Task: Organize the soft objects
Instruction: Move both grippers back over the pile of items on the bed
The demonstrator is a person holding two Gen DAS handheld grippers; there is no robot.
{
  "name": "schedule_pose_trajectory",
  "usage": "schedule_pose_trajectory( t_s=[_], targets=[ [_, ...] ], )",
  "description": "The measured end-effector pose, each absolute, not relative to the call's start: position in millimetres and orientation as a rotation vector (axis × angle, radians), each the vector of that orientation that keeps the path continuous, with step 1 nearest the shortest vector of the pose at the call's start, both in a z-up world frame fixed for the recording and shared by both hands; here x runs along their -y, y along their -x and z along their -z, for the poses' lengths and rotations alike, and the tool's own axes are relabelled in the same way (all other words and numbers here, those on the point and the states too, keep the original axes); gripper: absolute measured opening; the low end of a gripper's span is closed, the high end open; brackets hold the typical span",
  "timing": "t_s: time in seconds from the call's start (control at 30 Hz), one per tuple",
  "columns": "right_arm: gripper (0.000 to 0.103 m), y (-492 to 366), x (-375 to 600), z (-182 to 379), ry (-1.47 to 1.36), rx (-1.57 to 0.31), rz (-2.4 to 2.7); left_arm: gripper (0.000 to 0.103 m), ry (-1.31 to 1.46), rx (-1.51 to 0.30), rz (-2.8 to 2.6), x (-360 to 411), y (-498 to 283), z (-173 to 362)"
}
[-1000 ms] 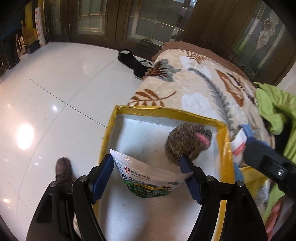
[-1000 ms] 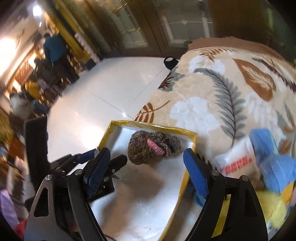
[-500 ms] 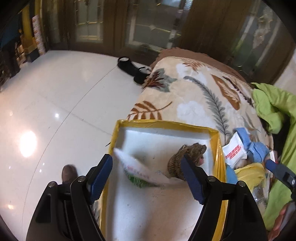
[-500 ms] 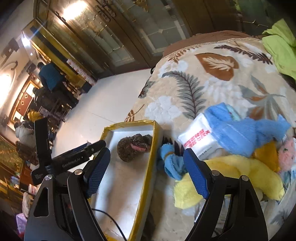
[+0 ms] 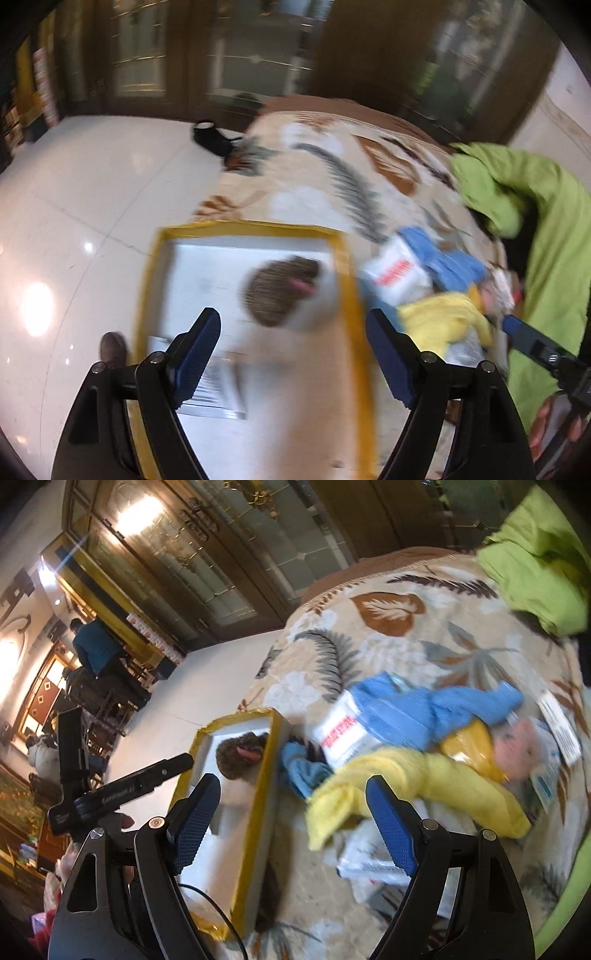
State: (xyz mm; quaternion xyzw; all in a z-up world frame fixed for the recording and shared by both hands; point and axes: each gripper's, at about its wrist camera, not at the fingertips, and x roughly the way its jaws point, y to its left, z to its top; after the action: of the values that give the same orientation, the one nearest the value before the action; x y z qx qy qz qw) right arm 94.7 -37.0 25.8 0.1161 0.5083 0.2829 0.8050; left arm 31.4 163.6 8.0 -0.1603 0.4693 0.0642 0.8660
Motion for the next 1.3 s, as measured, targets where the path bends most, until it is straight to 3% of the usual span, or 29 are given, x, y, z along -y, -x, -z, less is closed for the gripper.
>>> schedule_pose_trajectory(
  t_s=[0.43,0.77,1.3],
  targets=[
    [0.082,-73.9,124.0,-18.8,-0.342,-1.111,-0.467,0.081,0.272,-1.086,-0.015,-69.4,-60.8,-4.6],
    [0.082,-69.6,163.2,19.4,-0.53,-1.241,-0.4,0.081,0.203,-1.154,0.068,-25.1,-61.2,18.2],
    [0.082,-67.6,183.1,59.2,-0.673,-1.317,-0.319,0.081,-0.296,-1.016,0.367,40.5,-44.0,40.0]
  ],
)
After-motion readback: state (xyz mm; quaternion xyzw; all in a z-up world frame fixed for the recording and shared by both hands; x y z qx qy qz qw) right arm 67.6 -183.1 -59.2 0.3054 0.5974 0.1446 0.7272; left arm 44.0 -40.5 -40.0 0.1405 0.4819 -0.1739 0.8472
